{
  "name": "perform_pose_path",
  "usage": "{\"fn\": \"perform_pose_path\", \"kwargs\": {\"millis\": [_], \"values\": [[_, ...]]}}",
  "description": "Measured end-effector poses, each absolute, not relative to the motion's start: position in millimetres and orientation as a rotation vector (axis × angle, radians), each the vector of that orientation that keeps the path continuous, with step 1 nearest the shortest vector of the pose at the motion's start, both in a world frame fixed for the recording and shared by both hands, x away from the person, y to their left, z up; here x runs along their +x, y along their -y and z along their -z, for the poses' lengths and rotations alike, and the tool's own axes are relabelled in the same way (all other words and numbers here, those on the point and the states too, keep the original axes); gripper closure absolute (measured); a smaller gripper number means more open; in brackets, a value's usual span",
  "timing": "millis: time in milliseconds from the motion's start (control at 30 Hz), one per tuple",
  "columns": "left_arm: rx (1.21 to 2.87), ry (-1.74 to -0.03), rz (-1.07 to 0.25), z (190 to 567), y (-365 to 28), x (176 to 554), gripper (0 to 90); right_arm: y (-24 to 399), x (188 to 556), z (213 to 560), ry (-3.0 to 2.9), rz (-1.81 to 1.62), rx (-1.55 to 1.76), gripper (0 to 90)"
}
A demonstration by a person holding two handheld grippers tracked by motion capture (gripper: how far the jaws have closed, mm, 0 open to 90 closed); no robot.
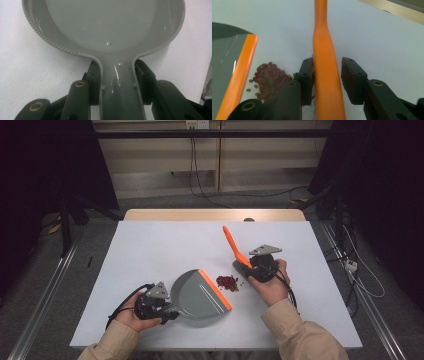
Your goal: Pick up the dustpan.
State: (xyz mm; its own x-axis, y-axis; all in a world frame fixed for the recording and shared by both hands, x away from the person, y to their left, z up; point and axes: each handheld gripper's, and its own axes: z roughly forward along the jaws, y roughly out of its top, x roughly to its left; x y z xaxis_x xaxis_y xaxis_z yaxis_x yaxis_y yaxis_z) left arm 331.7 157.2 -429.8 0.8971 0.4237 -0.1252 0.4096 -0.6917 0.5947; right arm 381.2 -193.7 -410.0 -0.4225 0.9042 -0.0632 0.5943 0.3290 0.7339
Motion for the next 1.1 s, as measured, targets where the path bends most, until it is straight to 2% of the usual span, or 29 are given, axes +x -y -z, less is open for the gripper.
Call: {"fn": "perform_pose_path", "kwargs": {"millis": [67,133,667,867,1100], "values": [[2.416,-0.595,-0.028,429.8,-157.4,332.0,63.0,194.8,382.0,410.8,-2.149,-0.872,1.327,70.1],[2.417,-0.59,-0.026,429.6,-157.6,332.5,63.1,196.3,382.0,411.4,-2.152,-0.885,1.345,70.9],[2.414,-0.599,0.006,432.3,-155.9,335.7,62.5,172.0,361.0,418.2,-2.16,-0.891,1.172,71.5],[2.391,-0.622,0.006,431.6,-157.9,334.7,57.6,173.0,361.6,418.0,-2.151,-0.901,1.188,71.5],[2.404,-0.616,-0.008,430.5,-158.2,333.3,61.2,171.2,361.3,418.4,-2.154,-0.898,1.179,71.5]]}}
